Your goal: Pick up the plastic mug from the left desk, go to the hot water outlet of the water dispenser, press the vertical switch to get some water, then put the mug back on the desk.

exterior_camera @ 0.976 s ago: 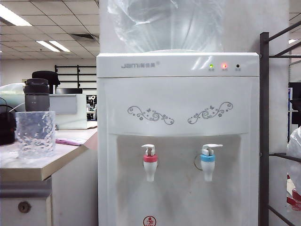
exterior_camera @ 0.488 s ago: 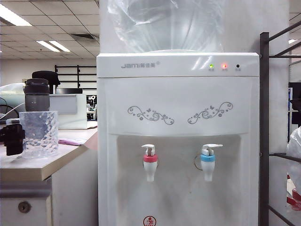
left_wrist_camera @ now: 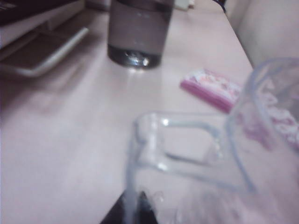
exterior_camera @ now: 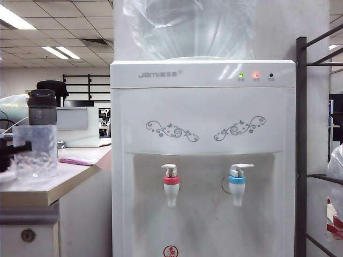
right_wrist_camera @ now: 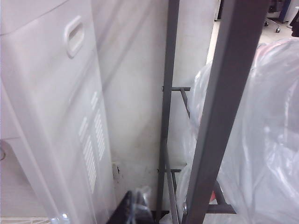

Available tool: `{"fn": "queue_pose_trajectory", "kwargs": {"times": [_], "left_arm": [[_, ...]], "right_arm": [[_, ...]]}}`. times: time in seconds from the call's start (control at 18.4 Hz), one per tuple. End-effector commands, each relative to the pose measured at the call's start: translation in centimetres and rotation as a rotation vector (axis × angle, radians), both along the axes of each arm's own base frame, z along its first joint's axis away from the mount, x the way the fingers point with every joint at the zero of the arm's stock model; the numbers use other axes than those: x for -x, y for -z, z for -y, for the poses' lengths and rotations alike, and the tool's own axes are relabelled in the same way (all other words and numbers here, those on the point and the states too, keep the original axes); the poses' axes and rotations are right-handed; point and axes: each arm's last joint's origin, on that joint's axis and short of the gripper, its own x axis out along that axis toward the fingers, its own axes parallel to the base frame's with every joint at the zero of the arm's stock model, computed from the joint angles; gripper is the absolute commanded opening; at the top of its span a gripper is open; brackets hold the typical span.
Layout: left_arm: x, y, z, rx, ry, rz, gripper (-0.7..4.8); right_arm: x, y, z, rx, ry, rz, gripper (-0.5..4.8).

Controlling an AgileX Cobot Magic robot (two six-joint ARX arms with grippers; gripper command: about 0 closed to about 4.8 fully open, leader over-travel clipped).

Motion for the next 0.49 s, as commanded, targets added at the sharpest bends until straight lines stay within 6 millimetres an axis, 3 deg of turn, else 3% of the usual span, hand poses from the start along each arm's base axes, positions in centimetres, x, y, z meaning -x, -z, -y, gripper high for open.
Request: {"fn": "queue_pose_trajectory", "kwargs": {"times": [0.05,0.49], "left_arm": [[0.15,0.38,0.09,0.003,0.024,-0.031,-0.06],[0.14,0.36,0.21,0.012,0.063,-0.028,-0.05]], "right_arm": [[-0.02,-0.19,0.00,-0.001,0.000,0.019,0.03],[-0.06,-0.53,-0.01,-0.040,0.002,0.055,0.03]]}}
